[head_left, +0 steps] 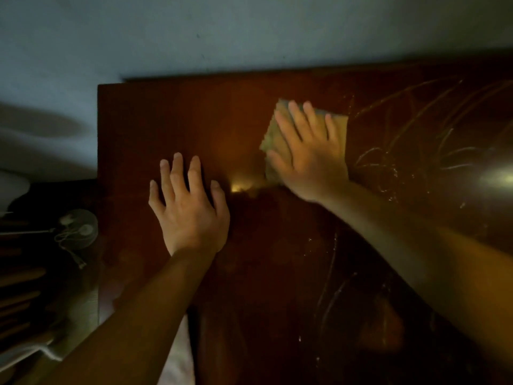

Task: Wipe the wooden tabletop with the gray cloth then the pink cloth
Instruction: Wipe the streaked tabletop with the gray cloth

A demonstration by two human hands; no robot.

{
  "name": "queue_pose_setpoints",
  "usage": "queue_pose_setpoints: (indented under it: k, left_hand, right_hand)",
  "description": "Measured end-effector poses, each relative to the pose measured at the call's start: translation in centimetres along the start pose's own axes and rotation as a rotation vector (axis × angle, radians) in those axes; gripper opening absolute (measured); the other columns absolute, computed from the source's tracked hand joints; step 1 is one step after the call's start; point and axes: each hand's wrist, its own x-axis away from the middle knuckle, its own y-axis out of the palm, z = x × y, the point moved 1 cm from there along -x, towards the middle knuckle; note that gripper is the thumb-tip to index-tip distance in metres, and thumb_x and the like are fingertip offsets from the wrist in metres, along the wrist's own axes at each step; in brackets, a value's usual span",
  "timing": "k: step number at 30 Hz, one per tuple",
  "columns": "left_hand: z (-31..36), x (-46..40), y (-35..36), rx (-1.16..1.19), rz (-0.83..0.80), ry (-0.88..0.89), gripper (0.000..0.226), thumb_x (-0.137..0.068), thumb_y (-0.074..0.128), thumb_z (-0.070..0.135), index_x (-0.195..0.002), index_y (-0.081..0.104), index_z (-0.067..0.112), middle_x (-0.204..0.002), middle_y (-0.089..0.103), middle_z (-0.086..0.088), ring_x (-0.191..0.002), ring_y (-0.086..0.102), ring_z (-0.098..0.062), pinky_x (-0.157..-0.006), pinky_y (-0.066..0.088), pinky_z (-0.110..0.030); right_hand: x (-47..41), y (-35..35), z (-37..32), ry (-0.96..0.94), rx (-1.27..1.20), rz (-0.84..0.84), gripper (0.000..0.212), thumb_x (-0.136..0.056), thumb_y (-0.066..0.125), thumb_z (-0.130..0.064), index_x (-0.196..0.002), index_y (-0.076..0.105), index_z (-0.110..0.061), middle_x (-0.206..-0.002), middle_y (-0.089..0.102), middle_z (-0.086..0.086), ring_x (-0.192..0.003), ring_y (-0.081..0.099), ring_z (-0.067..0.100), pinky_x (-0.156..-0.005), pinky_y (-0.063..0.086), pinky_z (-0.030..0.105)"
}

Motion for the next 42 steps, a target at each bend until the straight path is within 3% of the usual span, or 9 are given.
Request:
queue_pose_setpoints:
  k: [6,10,15,19,24,28,34,38,42]
  left_hand:
    - [0.1,-0.1,-0.1,-0.014,-0.027,-0.005,0.055,-0.105,0.030,0.043,-0.153,0.033,0.018,-0.164,0.026,-0.010,-0.155,0.012,-0.028,-0.123,0.010,-0.053]
    - [0.0,-0.1,-0.1,-0.005,-0.031,-0.005,0.055,-0.105,0.031,0.043,-0.153,0.033,0.017,-0.164,0.026,-0.011,-0.155,0.012,-0.028,-0.123,0.012,-0.054]
    - [0.1,-0.1,-0.3,-0.007,-0.028,-0.013,0.055,-0.104,0.031,0.043,-0.153,0.033,0.017,-0.164,0.026,-0.010,-0.155,0.012,-0.028,-0.123,0.011,-0.053]
    - [0.1,-0.1,-0.3,-0.009,-0.040,-0.006,0.056,-0.104,0.030,0.043,-0.154,0.032,0.017,-0.164,0.025,-0.010,-0.155,0.011,-0.028,-0.123,0.010,-0.053]
    - [0.0,0.0,-0.1,0.008,-0.022,-0.004,0.056,-0.104,0.031,0.043,-0.153,0.034,0.017,-0.164,0.026,-0.011,-0.155,0.012,-0.028,-0.123,0.011,-0.053]
    - [0.1,-0.1,-0.2,0.004,-0.015,-0.005,0.055,-0.104,0.031,0.043,-0.153,0.034,0.017,-0.164,0.026,-0.011,-0.154,0.013,-0.028,-0.123,0.011,-0.053]
    - [0.0,0.0,-0.3,-0.012,-0.020,-0.009,0.056,-0.104,0.029,0.044,-0.154,0.032,0.018,-0.164,0.025,-0.010,-0.155,0.011,-0.028,-0.123,0.011,-0.053]
    - [0.1,-0.1,-0.2,-0.013,-0.022,0.001,0.057,-0.103,0.029,0.044,-0.153,0.034,0.017,-0.164,0.027,-0.010,-0.154,0.013,-0.028,-0.123,0.011,-0.053]
    - [0.0,0.0,-0.1,0.013,-0.007,-0.017,0.056,-0.103,0.030,0.044,-0.153,0.035,0.018,-0.164,0.026,-0.010,-0.154,0.013,-0.027,-0.123,0.010,-0.052]
  right_hand:
    - [-5.6,-0.6,0.4,0.166,-0.014,-0.013,0.075,-0.103,0.018,-0.061,-0.165,0.005,-0.022,-0.173,0.001,0.007,-0.159,-0.001,0.029,-0.126,-0.002,0.054]
    - [2.7,0.3,-2.7,0.080,-0.022,0.054,0.074,-0.104,0.021,-0.061,-0.164,0.017,-0.018,-0.172,0.012,0.010,-0.159,0.008,0.032,-0.127,0.008,0.056]
    - [12.2,2.1,-6.0,0.013,-0.045,0.012,0.071,-0.104,0.025,-0.061,-0.161,0.029,-0.017,-0.170,0.021,0.012,-0.159,0.012,0.030,-0.126,0.011,0.057]
    - [6.1,0.8,-3.1,-0.057,-0.028,-0.019,0.076,-0.101,0.019,-0.066,-0.164,0.019,-0.023,-0.172,0.016,0.008,-0.159,0.010,0.029,-0.127,0.006,0.055]
    - [-2.7,-0.2,-0.8,0.166,-0.040,-0.030,0.074,-0.104,0.021,-0.059,-0.165,0.007,-0.021,-0.173,0.003,0.008,-0.159,0.001,0.030,-0.126,0.000,0.056]
    - [3.8,0.7,-3.7,0.068,-0.031,0.055,0.073,-0.104,0.022,-0.059,-0.164,0.018,-0.017,-0.172,0.014,0.012,-0.159,0.009,0.033,-0.126,0.009,0.058]
    - [16.9,2.9,-7.9,-0.017,-0.051,-0.001,0.070,-0.104,0.027,-0.061,-0.162,0.025,-0.022,-0.171,0.016,0.008,-0.159,0.009,0.027,-0.126,0.009,0.055]
    - [12.3,2.0,-6.0,-0.099,-0.032,-0.029,0.073,-0.102,0.027,-0.064,-0.162,0.023,-0.023,-0.171,0.017,0.009,-0.159,0.012,0.029,-0.127,0.008,0.055]
    - [2.9,0.2,-3.2,0.054,-0.040,-0.027,0.072,-0.104,0.021,-0.061,-0.165,0.011,-0.024,-0.173,0.006,0.008,-0.160,0.002,0.029,-0.127,0.001,0.054]
